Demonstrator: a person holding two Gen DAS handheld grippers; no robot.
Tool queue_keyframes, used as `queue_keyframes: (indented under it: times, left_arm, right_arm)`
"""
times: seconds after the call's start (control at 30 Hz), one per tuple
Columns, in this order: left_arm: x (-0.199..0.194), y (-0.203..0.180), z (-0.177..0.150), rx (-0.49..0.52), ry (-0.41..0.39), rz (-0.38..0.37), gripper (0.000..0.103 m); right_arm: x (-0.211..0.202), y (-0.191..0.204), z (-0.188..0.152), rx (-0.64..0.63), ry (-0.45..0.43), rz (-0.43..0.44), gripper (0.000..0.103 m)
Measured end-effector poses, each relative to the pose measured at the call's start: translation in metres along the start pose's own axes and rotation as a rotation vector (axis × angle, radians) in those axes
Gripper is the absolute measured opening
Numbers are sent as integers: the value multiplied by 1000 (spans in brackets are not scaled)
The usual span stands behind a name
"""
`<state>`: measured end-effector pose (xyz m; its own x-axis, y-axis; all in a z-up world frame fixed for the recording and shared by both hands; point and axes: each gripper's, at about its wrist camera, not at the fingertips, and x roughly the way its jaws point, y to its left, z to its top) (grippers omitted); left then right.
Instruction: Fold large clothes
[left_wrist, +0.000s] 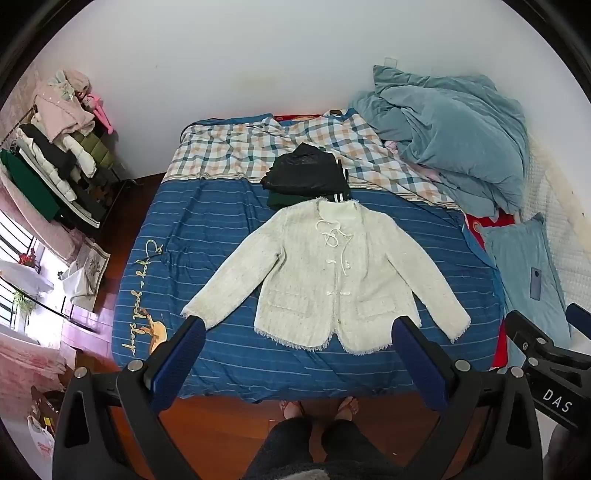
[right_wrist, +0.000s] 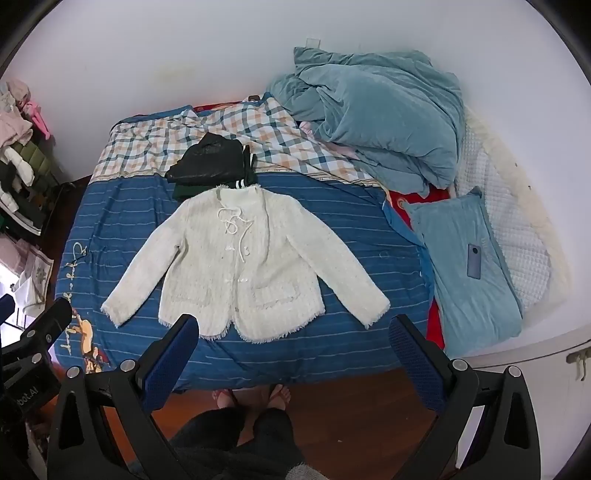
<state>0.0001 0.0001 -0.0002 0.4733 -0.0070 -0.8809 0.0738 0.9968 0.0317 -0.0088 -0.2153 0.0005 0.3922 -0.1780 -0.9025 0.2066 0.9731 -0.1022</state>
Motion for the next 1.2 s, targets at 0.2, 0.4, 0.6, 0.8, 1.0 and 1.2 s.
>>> queue_keyframes:
  times: [0.2, 0.4, 0.6, 0.8, 1.0, 1.2]
  left_arm:
    - [1, 0, 1, -3, -3, -2, 103]
    - [0, -6, 1, -1, -11, 1, 103]
    - [-1, -5, 0, 0, -13, -4, 103]
    - [-10, -8, 10, -2, -17, -5, 103]
    - [-14, -4, 8, -10, -27, -4, 103]
    - [-16, -7, 11, -13, -29, -2, 103]
  right_arm:
    - [-2, -1, 0, -1, -5, -1, 103]
    - [-3, -1, -1, -2, -7, -3, 103]
    - [-5, 0, -1, -2, -10, -5, 103]
    - [-4, -1, -4, -2, -12, -6, 103]
    - [-10, -1, 3, -2, -16, -6, 103]
    - [-12, -2, 5, -1, -17, -4, 103]
